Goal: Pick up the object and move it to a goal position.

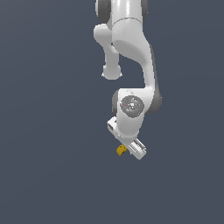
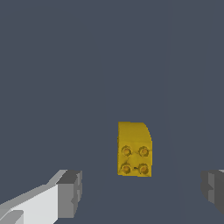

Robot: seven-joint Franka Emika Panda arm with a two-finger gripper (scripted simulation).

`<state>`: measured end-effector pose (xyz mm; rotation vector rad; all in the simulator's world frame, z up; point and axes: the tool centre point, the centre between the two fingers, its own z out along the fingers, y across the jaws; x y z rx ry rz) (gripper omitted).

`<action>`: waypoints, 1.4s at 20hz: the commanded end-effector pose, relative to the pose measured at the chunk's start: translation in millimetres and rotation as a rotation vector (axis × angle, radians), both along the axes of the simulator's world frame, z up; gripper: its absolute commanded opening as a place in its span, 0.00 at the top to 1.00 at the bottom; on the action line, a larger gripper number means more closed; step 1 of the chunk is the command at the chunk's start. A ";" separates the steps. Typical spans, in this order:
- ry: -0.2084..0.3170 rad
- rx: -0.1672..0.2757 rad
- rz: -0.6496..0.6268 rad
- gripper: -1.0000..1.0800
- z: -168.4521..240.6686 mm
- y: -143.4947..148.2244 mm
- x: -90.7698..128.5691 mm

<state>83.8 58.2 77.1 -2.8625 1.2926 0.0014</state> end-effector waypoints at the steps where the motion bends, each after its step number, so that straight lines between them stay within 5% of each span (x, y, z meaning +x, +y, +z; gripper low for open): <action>1: 0.000 -0.001 -0.025 0.04 -2.8 0.8 1.9; 25: 0.000 -0.001 -0.042 0.04 -55.1 1.4 2.9; 26: 0.000 -0.001 -0.042 1.00 -55.1 1.4 2.9; 28: 0.000 -0.001 -0.042 1.00 -55.1 1.4 2.9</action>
